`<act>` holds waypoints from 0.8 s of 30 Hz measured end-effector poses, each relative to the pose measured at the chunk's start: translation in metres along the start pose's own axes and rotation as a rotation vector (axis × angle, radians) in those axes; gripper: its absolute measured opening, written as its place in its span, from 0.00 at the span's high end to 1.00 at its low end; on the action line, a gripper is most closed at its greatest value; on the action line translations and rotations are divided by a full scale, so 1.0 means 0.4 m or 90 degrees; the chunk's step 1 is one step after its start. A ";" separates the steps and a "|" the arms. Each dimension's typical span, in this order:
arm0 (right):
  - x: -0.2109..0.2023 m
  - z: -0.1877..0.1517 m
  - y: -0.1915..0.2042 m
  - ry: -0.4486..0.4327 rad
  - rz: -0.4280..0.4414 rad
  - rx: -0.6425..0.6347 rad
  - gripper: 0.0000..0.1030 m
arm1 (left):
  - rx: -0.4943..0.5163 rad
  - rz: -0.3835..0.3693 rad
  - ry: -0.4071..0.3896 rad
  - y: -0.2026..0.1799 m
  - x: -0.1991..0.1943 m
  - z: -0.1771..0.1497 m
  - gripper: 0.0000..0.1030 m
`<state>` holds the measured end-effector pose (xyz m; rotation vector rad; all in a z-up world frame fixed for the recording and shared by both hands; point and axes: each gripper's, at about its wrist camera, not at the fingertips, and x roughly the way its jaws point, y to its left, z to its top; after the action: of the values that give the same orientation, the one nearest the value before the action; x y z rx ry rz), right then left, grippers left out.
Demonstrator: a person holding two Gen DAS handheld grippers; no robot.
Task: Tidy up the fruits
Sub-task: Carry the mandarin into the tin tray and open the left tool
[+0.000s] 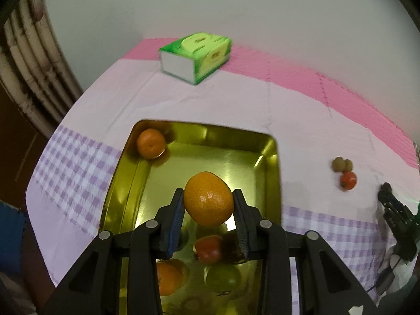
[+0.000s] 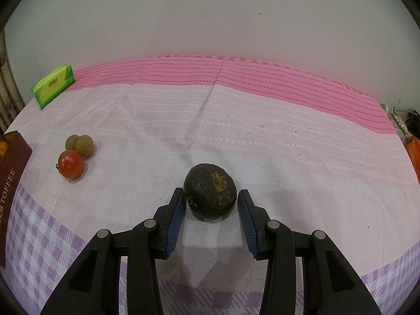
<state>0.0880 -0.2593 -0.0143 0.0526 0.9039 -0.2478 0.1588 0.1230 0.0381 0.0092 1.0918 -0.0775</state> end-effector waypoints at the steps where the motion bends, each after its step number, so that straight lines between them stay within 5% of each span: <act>1: 0.000 0.000 -0.001 0.000 0.000 0.000 0.58 | -0.003 -0.001 0.006 0.007 0.006 -0.001 0.68; 24: -0.001 0.001 0.002 0.000 -0.002 -0.001 0.58 | -0.026 0.038 0.058 0.075 0.093 -0.034 0.68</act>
<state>0.0884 -0.2584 -0.0138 0.0504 0.9037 -0.2499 0.1660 0.1512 -0.0021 0.0091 1.1826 -0.0013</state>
